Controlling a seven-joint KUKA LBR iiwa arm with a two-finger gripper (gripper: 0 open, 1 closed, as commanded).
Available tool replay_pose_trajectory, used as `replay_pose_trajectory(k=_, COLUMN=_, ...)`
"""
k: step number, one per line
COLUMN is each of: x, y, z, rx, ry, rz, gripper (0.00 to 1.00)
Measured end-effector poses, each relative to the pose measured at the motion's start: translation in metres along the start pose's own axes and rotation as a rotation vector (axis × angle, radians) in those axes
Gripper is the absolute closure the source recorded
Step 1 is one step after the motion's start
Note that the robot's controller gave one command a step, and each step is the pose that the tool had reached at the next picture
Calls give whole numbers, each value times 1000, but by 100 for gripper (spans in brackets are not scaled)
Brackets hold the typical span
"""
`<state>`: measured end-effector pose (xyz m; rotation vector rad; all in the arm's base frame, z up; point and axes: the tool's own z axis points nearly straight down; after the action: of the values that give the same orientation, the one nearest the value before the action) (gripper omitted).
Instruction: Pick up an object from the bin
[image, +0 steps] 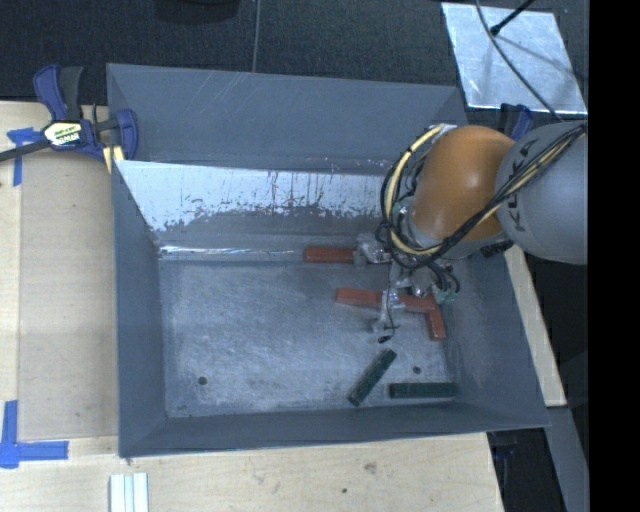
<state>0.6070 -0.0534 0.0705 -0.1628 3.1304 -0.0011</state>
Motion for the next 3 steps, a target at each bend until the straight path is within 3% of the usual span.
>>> replay_pose_trajectory(k=1, x=0, y=2, z=0, rx=-1, ry=1, rz=0, gripper=100)
replay_pose_trajectory(k=2, x=-15, y=11, z=-201, rx=2, ry=-7, rz=-26, gripper=100)
replay_pose_trajectory(k=3, x=-13, y=11, z=-195, rx=-1, ry=3, rz=-25, gripper=0)
